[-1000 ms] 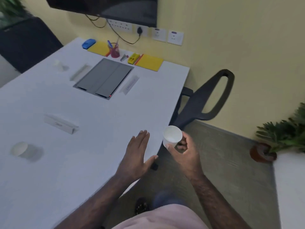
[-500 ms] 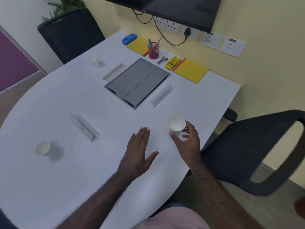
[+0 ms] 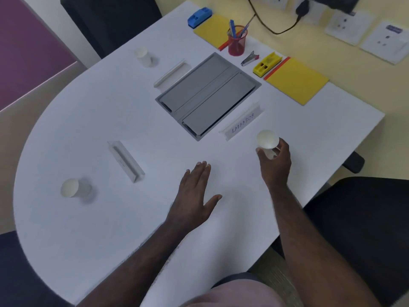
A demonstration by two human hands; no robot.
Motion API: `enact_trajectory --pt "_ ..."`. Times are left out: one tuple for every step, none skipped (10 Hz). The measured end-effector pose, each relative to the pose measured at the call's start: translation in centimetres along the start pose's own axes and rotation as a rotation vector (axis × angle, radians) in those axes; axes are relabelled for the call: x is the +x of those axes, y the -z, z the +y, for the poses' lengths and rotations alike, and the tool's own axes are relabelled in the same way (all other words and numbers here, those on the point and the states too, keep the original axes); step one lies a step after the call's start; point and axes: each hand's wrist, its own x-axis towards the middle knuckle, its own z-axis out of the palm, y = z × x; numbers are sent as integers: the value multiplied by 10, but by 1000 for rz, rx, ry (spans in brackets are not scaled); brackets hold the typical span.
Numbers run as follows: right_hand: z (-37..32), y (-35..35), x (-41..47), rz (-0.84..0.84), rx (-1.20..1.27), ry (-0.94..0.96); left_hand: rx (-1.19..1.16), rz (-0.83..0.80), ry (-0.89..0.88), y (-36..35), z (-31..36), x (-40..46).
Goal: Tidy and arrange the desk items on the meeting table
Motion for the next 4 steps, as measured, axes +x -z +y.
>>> enact_trajectory --pt "15 -15 14 -30 -53 -19 -3 4 35 -4 -12 5" --pt "18 -18 15 -50 -91 -6 -18 14 41 0 -14 7" --pt "26 -18 14 -55 -145 -12 -38 44 54 3 -20 8" --pt "29 -18 9 -57 -148 -24 -47 45 61 7 -25 5"
